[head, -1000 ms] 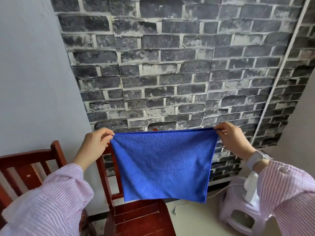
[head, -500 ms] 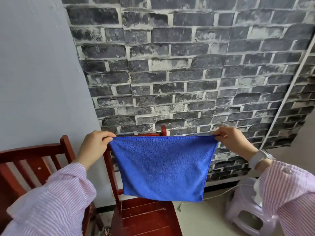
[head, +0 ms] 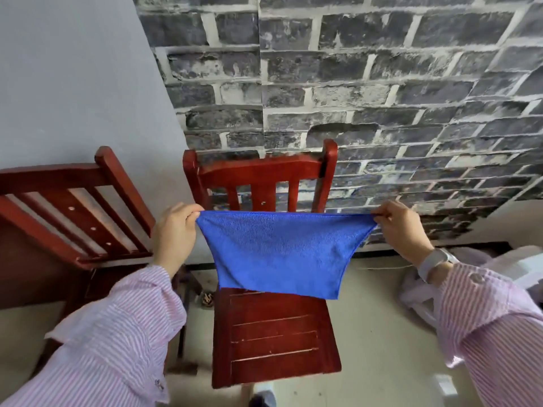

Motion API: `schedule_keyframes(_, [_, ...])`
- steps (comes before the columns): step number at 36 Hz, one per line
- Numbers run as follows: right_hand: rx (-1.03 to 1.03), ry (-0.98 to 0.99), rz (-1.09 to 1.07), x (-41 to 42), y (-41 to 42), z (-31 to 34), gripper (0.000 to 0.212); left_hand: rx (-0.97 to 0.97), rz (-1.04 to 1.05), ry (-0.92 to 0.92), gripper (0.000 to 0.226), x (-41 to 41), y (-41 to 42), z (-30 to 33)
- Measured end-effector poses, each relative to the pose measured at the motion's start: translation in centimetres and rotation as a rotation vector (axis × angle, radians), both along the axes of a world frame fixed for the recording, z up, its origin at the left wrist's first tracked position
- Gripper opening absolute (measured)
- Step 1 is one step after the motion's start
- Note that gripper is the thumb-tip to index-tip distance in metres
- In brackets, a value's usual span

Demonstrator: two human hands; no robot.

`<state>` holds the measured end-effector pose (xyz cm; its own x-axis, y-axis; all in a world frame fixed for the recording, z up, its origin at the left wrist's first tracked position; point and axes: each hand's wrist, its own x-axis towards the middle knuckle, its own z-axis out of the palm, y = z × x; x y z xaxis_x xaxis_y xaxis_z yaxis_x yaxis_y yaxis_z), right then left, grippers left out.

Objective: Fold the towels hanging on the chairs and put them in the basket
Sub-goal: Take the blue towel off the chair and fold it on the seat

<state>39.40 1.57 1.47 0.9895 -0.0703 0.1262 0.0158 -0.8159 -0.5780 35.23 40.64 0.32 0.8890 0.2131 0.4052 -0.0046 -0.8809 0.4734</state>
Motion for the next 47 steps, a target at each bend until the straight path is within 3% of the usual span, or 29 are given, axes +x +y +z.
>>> schedule_keyframes(12, [-0.103, 0.143, 0.060, -6.1, 2.0, -15.4, 0.013, 0.137, -0.194, 0.200, 0.028, -7.2, 2.7, -15.6])
schedule_keyframes(22, [-0.194, 0.745, 0.172, -14.4, 1.5, -29.0, 0.017, 0.118, -0.475, 0.818, 0.024, -13.8, 3.4, -29.7])
schedule_keyframes(25, [-0.241, 0.921, 0.217, -16.4, 1.4, -30.8, 0.018, 0.060, -0.442, 1.073, 0.024, -15.5, 3.5, -32.4])
schedule_keyframes(28, [-0.242, 1.002, 0.164, -17.2, 1.5, -32.0, 0.019, -0.043, -0.389, 1.195, 0.020, -15.6, 3.7, -34.2])
schedule_keyframes(32, [-0.120, 0.979, -0.018, -15.6, 2.0, -32.9, 0.020, -0.302, -0.195, 1.175, 0.016, -12.6, 3.3, -34.9])
schedule_keyframes(38, [0.292, 0.835, -0.339, -8.9, 3.9, -32.7, 0.014, -0.641, 0.039, 1.003, 0.017, -5.9, 2.7, -35.1])
schedule_keyframes(42, [0.442, 0.708, -0.440, -4.7, 4.7, -34.0, 0.009, -0.680, 0.103, 0.850, 0.007, -1.8, 1.6, -35.4])
schedule_keyframes(47, [0.441, 0.633, -0.459, 0.1, 5.2, -37.0, 0.010, -0.705, 0.237, 0.746, 0.010, 2.3, 1.2, -37.6])
